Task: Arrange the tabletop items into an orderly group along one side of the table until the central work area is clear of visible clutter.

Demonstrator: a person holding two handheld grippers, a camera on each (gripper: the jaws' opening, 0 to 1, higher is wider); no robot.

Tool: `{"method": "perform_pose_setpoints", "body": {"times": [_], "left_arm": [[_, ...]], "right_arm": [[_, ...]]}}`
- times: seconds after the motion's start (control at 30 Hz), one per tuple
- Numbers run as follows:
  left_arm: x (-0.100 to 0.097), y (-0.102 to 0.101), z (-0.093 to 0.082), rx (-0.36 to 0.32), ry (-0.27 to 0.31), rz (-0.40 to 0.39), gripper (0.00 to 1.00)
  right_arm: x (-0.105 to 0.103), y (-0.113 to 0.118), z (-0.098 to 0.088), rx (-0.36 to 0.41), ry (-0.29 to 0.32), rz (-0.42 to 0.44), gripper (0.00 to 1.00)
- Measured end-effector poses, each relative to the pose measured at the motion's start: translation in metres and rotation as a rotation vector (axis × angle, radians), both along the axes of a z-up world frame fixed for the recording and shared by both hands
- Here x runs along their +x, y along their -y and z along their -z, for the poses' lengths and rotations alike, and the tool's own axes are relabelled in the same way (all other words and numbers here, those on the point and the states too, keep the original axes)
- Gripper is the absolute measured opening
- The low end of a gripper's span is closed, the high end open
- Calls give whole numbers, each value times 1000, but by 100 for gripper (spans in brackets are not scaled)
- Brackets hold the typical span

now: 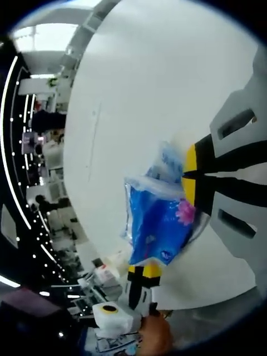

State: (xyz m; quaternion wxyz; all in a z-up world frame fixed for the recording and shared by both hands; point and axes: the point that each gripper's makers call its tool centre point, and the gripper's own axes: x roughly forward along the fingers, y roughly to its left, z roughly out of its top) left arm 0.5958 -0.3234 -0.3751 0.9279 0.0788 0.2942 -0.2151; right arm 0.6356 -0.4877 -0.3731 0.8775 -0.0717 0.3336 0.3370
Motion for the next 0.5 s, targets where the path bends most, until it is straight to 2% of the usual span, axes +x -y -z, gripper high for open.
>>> {"method": "perform_pose_setpoints", "body": {"times": [0.2, 0.5], "left_arm": [[2, -4, 9, -16, -36, -30, 12], [2, -6, 15, -1, -47, -31, 12]], "right_arm": [[1, 1, 5, -25, -5, -7, 1], [2, 2, 9, -29, -15, -9, 1]]}}
